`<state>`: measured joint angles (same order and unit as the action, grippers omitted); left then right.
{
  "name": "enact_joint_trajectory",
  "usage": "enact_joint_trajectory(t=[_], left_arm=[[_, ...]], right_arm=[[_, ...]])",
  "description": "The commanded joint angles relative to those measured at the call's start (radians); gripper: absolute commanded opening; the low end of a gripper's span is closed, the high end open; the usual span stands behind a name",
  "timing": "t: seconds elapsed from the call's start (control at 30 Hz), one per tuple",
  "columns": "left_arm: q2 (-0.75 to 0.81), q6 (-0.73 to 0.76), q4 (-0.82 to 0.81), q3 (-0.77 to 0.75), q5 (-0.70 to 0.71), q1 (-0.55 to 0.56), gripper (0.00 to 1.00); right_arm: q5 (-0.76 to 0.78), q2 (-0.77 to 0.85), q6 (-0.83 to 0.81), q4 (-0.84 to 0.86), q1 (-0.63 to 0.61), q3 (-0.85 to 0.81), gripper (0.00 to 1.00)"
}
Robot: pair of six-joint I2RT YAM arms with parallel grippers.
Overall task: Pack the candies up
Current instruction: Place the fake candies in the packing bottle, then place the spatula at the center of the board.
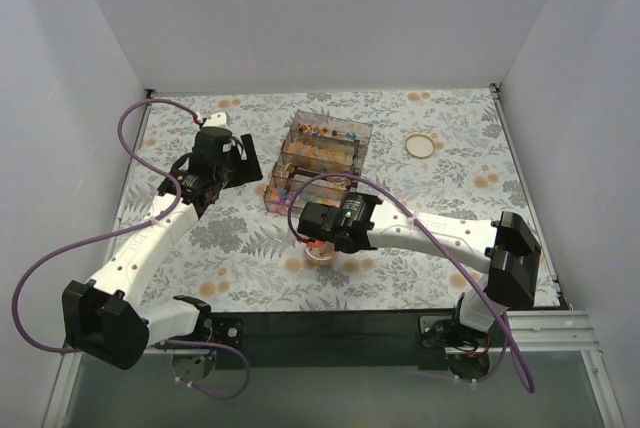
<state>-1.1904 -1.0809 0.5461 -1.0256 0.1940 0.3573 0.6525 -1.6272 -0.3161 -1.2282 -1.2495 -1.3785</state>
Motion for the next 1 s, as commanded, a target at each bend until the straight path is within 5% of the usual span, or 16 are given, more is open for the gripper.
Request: enact_joint_trajectory(t=[0.0, 0.5, 0.97], left_arm=[[0.003, 0.007, -0.005, -0.002, -0.010, 0.005, 0.78], [0.009, 0.007, -0.015, 0.044, -0.041, 0.003, 0.78], [-0.084, -0.019, -0.054, 0.065, -0.116, 0.003, 0.78]], right_arm=[[-0.092, 0.056, 0.046, 0.038, 0.060, -0.036, 0.01], [-0.280, 0.147, -0.035, 0.190, 0.285, 0.033, 0.01], [-0.398, -0.052, -0.155, 0.263, 0.374, -0.103, 0.01]])
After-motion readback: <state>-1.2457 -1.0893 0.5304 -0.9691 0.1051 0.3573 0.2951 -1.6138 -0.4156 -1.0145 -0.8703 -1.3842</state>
